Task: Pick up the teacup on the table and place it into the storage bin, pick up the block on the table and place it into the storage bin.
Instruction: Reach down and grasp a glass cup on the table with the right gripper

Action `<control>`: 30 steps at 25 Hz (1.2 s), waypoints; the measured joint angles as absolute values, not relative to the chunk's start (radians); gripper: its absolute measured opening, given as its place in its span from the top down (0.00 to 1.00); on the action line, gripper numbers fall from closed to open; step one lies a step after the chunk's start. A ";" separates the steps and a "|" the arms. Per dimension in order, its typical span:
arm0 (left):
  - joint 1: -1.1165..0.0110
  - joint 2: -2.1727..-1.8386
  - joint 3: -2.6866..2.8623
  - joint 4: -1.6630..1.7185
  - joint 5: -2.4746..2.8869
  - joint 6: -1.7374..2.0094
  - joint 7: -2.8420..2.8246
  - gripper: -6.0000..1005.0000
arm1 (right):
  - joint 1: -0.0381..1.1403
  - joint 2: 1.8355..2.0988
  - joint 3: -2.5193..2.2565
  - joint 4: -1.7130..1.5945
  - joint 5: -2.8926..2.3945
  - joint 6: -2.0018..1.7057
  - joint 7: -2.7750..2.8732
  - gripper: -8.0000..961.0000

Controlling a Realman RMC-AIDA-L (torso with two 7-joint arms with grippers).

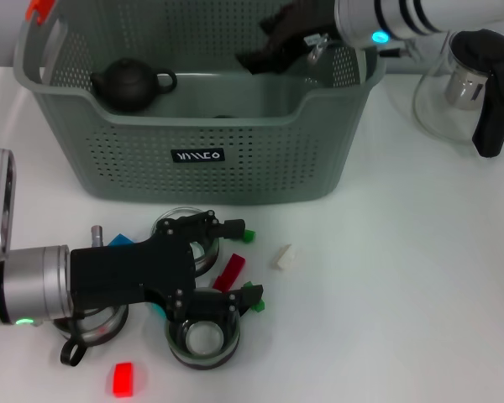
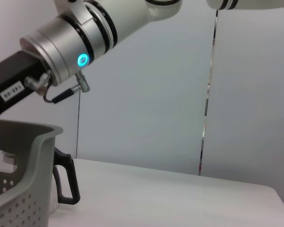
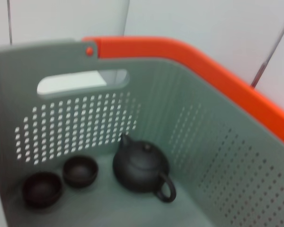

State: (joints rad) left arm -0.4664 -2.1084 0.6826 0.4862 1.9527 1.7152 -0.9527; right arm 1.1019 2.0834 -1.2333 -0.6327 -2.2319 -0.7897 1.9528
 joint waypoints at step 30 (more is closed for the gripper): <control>-0.449 -2.076 0.667 0.498 1.965 1.778 -0.956 0.13 | 0.654 2.093 -1.118 -1.362 -2.069 -1.711 1.958 0.26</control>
State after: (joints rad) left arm -0.4494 -2.0755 0.6674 0.4977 1.9652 1.7785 -0.9559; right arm 0.6543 2.0935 -1.1182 -1.3621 -2.0691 -1.7112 1.9576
